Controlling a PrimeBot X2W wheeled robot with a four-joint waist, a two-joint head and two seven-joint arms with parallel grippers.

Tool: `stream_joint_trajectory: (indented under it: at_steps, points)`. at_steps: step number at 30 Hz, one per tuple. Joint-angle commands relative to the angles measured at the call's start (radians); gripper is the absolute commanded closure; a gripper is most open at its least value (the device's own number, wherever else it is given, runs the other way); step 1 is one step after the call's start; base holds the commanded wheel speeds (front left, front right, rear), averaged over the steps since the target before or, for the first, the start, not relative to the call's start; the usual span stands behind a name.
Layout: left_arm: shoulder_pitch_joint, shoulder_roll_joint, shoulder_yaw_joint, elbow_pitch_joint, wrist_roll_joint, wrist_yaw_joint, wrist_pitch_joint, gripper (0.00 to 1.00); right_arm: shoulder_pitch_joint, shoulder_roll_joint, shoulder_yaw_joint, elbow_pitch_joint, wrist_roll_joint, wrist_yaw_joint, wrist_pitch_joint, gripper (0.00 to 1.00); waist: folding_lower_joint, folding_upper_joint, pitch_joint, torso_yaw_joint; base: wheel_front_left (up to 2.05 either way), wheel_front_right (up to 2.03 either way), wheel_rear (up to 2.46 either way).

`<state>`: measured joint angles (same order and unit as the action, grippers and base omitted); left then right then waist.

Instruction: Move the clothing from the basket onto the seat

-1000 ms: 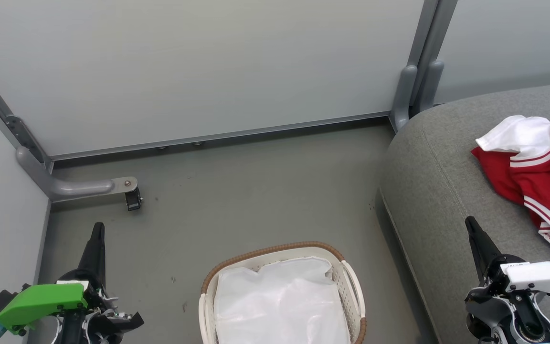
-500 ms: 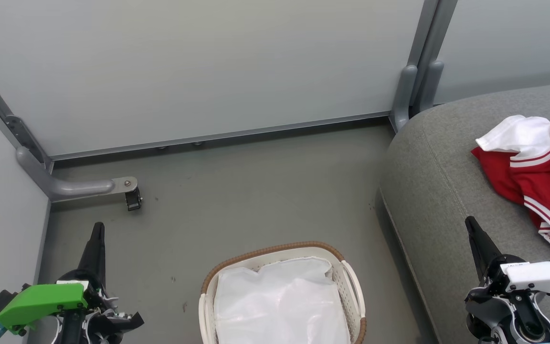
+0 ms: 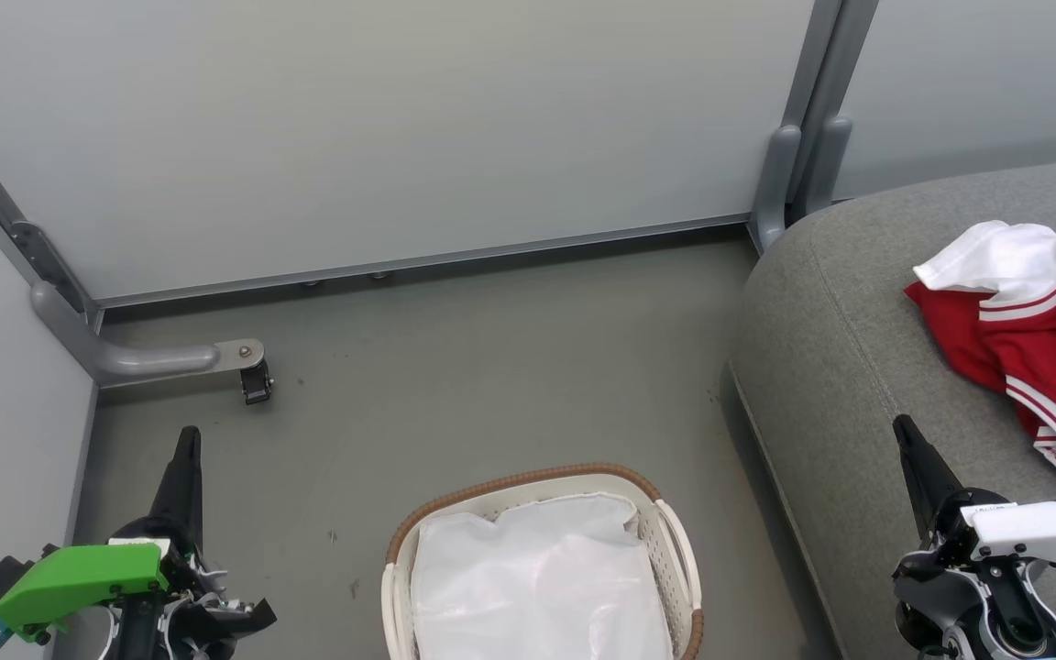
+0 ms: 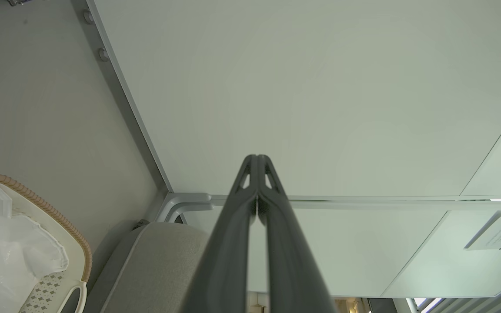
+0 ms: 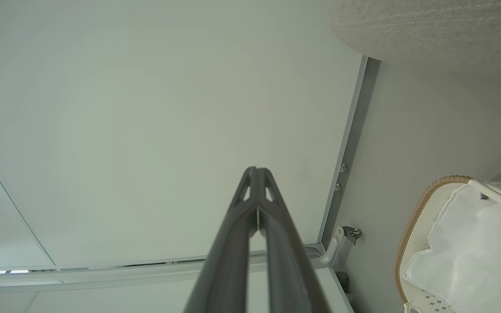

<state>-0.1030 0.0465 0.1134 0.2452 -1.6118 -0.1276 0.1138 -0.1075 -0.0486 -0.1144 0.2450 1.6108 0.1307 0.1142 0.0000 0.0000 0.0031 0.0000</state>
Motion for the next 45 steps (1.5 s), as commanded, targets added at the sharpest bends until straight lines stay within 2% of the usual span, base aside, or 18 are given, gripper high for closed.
stream_joint_trajectory:
  at_steps: [1,45]
  points:
    - [-0.012,0.007,0.002,-0.002,-0.003,-0.007,0.004,1.0,-0.001,-0.003,-0.002,-0.002,0.004,0.0,0.003,1.0,0.0,0.0,0.0,0.0,0.0,0.0,0.0]
    - [-0.012,0.007,0.002,-0.002,-0.003,-0.007,0.004,1.0,-0.001,-0.003,-0.002,-0.002,0.004,0.0,0.003,1.0,0.0,0.0,0.0,0.0,0.0,0.0,0.0]
